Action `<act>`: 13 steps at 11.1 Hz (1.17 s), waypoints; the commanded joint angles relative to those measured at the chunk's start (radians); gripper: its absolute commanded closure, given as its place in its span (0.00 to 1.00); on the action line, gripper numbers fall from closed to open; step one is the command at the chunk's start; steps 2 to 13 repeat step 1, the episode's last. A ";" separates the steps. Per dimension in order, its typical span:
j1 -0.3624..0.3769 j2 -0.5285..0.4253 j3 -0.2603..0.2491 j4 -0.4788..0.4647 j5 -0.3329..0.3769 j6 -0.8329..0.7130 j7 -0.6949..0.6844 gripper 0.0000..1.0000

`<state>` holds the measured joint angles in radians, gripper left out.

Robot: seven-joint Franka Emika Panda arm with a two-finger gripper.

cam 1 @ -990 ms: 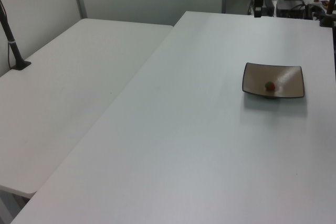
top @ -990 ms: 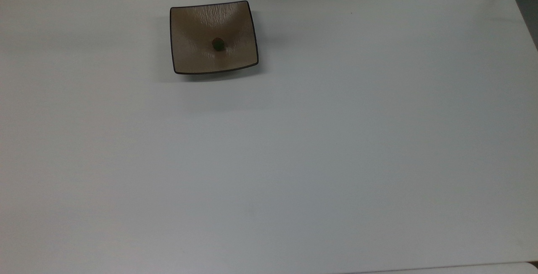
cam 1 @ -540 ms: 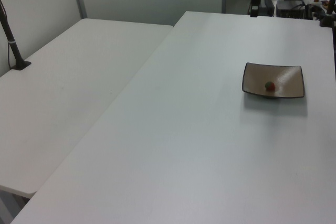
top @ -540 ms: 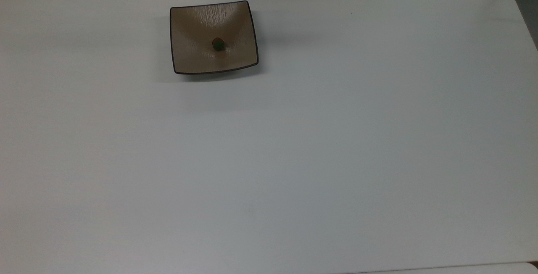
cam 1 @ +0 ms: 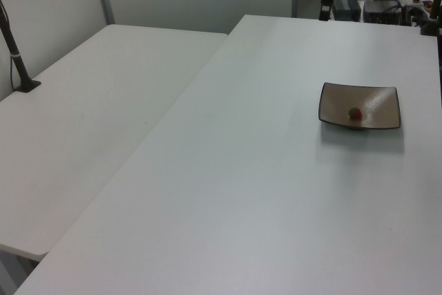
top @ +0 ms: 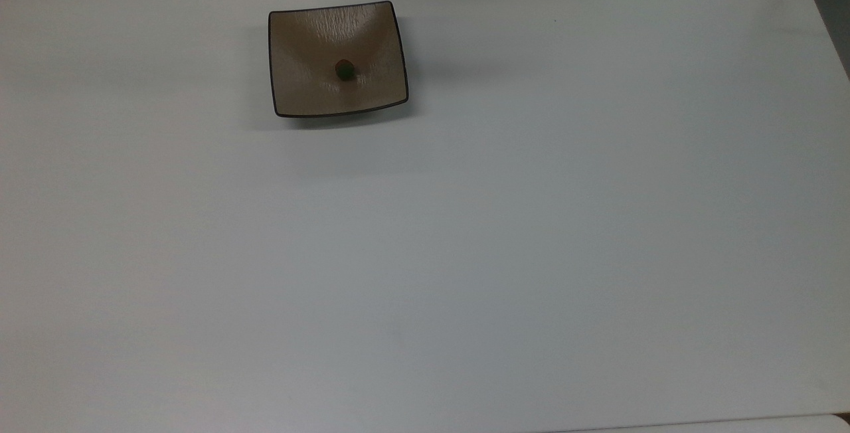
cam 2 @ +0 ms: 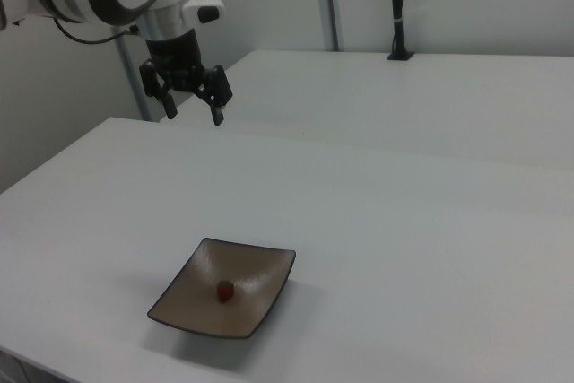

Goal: Strawberries on a ceramic plate

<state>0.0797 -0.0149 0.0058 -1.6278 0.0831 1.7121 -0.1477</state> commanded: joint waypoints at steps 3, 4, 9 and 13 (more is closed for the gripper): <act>-0.003 -0.014 -0.003 -0.012 0.017 0.020 0.014 0.00; -0.003 -0.014 -0.003 -0.012 0.017 0.020 0.014 0.00; -0.003 -0.014 -0.003 -0.012 0.017 0.020 0.014 0.00; -0.003 -0.014 -0.003 -0.012 0.017 0.020 0.014 0.00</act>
